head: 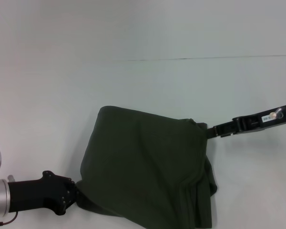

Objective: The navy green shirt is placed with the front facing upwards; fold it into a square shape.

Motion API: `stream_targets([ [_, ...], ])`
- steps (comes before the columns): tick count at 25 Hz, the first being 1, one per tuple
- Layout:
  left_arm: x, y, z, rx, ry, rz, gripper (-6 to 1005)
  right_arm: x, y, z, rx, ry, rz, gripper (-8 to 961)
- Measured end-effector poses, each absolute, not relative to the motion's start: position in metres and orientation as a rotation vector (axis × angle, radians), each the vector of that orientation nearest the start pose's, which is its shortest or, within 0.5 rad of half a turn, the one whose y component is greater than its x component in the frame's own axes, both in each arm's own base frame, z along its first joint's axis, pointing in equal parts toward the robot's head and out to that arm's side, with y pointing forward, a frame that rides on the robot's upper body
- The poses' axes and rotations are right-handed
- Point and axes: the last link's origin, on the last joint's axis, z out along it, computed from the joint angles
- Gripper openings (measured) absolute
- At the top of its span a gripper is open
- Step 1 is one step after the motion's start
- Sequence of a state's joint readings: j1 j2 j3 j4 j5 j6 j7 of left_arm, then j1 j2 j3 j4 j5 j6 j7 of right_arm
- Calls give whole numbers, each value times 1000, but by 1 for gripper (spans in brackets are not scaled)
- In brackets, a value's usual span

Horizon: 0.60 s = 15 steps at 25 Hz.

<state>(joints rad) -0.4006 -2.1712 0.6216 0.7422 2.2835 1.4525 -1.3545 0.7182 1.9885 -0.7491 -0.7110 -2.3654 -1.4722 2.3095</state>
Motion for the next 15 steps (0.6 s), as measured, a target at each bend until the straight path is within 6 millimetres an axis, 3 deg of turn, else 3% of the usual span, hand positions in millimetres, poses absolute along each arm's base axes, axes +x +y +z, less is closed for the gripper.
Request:
stream_targets([
  [15,-315,286,-32,-2739,-754,-325,21,230,394,6,-2459,1631,-44,632],
])
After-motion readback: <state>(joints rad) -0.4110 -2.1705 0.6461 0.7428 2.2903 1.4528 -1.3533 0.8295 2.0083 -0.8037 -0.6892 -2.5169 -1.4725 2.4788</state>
